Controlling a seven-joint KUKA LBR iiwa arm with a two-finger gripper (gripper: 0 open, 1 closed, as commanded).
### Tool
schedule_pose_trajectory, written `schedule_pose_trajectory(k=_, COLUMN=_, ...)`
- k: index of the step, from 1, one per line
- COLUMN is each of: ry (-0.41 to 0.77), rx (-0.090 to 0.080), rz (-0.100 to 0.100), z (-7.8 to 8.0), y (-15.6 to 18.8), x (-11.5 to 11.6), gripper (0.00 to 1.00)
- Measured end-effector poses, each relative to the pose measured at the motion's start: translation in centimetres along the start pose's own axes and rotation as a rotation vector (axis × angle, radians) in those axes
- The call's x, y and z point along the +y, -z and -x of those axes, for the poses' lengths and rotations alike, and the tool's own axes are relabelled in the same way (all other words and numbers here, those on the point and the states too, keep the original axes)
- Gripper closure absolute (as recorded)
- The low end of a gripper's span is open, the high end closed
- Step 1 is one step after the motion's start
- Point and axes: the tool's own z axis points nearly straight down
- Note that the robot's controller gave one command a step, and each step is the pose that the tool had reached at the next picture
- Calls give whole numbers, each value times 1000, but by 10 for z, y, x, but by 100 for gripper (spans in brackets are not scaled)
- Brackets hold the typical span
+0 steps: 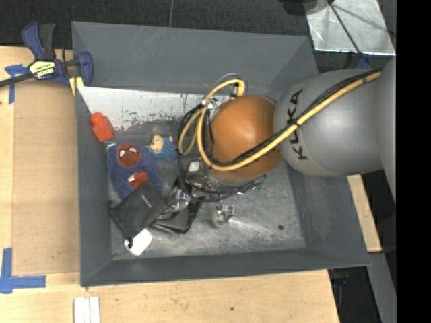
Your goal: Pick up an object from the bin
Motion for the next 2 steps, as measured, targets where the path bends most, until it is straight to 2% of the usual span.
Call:
schedule_pose_trajectory(k=1, ry=2, rx=-1, rz=4, z=2, y=1, x=2, gripper=100)
schedule_pose_trajectory(k=2, ry=-3, rx=9, rz=9, z=2, y=26, x=2, gripper=100)
